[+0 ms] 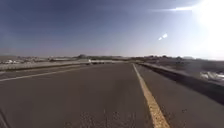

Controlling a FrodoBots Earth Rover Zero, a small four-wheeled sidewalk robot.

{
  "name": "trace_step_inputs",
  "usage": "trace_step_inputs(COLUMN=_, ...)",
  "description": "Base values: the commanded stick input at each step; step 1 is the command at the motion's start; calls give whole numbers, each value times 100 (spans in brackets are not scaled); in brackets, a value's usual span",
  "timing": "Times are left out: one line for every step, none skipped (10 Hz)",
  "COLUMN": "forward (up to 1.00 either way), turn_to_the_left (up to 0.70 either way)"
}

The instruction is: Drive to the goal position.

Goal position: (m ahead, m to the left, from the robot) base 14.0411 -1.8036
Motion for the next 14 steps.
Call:
trace_step_inputs(forward=70, turn_to_the_left=0)
trace_step_inputs(forward=70, turn_to_the_left=0)
trace_step_inputs(forward=70, turn_to_the_left=0)
trace_step_inputs(forward=70, turn_to_the_left=0)
trace_step_inputs(forward=70, turn_to_the_left=0)
trace_step_inputs(forward=70, turn_to_the_left=0)
trace_step_inputs(forward=70, turn_to_the_left=0)
trace_step_inputs(forward=70, turn_to_the_left=0)
trace_step_inputs(forward=70, turn_to_the_left=0)
trace_step_inputs(forward=70, turn_to_the_left=0)
trace_step_inputs(forward=70, turn_to_the_left=0)
trace_step_inputs(forward=70, turn_to_the_left=0)
trace_step_inputs(forward=70, turn_to_the_left=0)
trace_step_inputs(forward=70, turn_to_the_left=0)
